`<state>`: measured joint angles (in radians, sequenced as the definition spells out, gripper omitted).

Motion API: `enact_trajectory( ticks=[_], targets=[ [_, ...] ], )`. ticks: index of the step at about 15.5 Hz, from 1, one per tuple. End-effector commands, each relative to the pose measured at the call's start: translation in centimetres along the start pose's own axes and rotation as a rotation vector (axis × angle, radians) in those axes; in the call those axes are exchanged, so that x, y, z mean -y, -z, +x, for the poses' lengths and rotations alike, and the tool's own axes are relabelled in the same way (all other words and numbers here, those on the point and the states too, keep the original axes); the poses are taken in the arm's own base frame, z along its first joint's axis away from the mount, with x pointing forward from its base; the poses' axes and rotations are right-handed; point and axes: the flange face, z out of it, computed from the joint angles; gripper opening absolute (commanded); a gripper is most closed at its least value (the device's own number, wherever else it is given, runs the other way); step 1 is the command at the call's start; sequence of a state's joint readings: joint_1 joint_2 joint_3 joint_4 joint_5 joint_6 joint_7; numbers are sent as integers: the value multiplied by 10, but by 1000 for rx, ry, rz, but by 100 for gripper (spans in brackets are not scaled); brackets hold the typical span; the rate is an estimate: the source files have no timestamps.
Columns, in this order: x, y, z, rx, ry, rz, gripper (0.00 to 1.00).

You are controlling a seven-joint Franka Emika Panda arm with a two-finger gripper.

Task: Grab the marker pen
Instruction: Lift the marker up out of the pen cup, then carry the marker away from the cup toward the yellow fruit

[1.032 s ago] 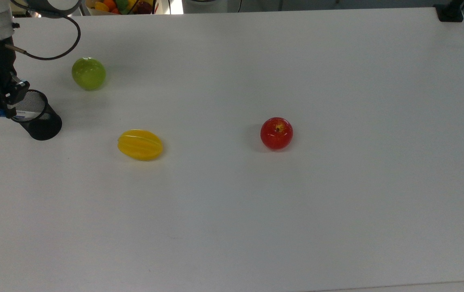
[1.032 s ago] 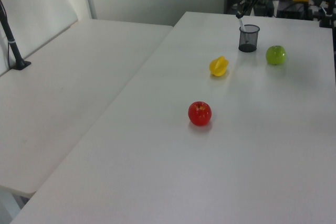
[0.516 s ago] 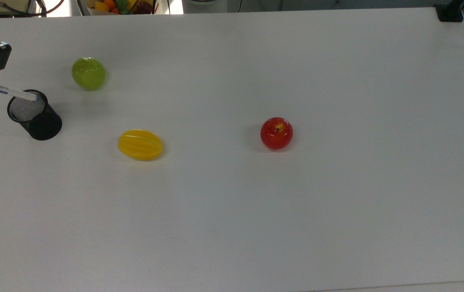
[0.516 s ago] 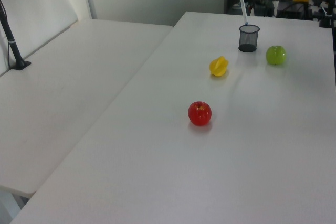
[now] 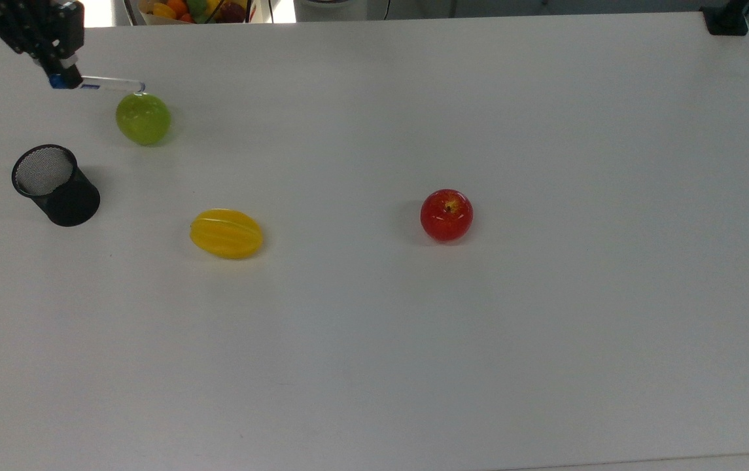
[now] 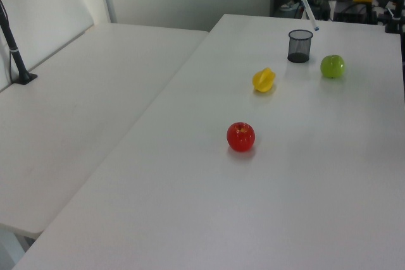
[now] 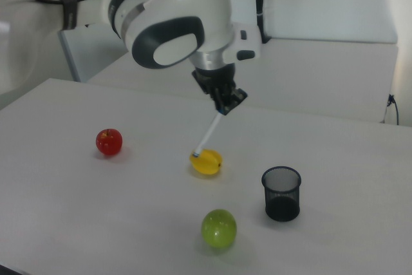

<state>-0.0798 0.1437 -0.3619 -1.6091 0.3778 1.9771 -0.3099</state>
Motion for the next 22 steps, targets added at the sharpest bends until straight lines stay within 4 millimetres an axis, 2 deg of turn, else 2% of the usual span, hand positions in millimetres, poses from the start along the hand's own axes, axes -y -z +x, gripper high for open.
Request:
enact_trajectory(
  ticks=[1,6,9,13,16,18,22],
  targets=[
    [40,-9,-18,150,20,-16,4],
    [88,-34,-38,334,127,-42,4],
    [101,-50,-41,373,165,-67,4],
    [127,-96,-53,463,222,-116,4],
    [130,-120,-56,501,226,-118,4],
    [141,-141,-63,533,251,-121,4],
    [152,-179,-71,586,254,-175,3]
  ],
)
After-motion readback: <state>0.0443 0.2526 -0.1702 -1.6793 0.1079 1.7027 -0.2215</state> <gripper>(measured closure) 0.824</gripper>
